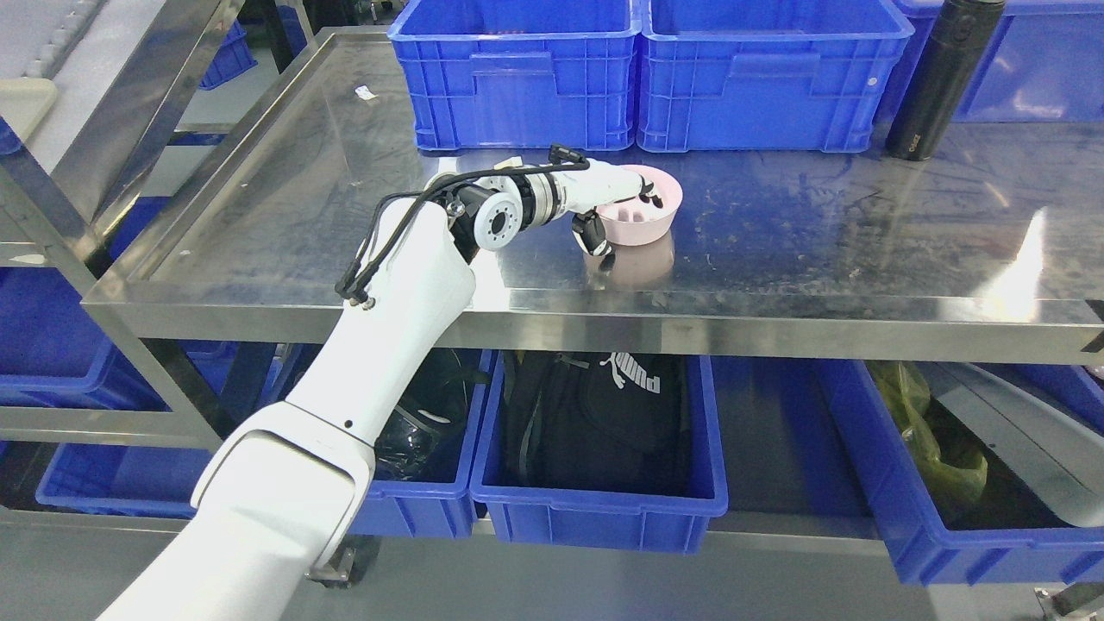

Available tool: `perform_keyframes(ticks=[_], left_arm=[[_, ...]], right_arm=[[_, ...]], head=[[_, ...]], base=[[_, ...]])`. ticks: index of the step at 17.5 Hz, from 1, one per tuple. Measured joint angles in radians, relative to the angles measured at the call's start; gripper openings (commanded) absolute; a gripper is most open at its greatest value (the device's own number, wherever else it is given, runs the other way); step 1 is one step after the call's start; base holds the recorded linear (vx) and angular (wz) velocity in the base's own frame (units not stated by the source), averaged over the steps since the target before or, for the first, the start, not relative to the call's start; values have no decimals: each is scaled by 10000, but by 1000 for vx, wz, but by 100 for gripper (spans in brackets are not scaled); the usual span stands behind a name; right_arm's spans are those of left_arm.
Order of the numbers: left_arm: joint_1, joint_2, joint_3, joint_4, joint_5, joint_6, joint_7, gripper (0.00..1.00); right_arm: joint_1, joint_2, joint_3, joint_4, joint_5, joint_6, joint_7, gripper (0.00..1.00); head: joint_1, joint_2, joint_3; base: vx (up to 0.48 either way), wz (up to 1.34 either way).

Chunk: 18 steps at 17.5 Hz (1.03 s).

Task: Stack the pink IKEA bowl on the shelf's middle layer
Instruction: 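Grasp the pink bowl's rim with the left hand, then lift the pink bowl off the shelf with the left hand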

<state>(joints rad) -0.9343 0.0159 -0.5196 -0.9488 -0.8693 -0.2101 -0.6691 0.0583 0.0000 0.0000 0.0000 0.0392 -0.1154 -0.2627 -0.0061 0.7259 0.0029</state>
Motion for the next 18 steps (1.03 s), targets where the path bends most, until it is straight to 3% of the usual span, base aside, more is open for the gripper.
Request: perform_keyframes(ticks=[11,18], left_arm=[[-52,-102,37,702,55,-917,294,4],[-51,-133,1253,832,359,-2280,142,0]], right_arm=[[0,0,0,0,0,0,0,100],[0,0,0,0,0,0,0,100]], head=[[0,0,0],[0,0,0]], base=[[0,0],[0,0]])
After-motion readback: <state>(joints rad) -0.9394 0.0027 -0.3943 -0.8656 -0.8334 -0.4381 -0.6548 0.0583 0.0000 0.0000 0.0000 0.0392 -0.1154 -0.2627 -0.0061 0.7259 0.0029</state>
